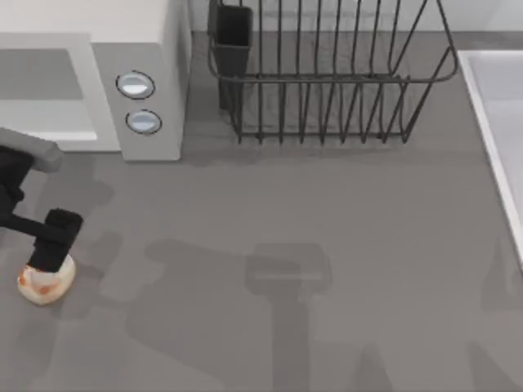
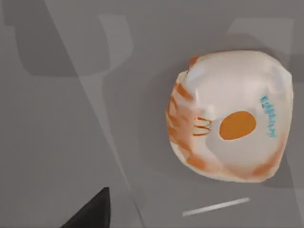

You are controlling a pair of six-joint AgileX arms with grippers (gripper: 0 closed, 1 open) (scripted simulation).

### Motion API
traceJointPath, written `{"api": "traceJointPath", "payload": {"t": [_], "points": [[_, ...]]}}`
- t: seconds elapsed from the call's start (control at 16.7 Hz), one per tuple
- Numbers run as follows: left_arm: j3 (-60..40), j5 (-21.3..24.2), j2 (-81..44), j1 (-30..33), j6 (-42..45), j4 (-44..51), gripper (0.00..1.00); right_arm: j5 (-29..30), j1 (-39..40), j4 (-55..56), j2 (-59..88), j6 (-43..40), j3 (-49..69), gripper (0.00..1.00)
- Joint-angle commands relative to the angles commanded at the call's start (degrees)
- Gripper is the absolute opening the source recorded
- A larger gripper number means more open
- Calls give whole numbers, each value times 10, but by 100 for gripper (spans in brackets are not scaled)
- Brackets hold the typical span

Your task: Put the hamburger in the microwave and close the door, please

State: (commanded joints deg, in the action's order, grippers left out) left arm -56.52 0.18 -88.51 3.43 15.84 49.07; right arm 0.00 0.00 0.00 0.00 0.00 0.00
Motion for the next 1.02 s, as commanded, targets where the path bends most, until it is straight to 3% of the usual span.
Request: {"api": "traceJointPath", "payload": {"t": [0.3,0.72,1.02], "points": [[-84,-2,-108,10,25,61,100,0,0,0,0,0,0,100],[-87,-2,-114,8,26,62,100,0,0,0,0,0,0,100],[-38,-2,-159,10,28,-36,100,0,0,0,0,0,0,100]]}}
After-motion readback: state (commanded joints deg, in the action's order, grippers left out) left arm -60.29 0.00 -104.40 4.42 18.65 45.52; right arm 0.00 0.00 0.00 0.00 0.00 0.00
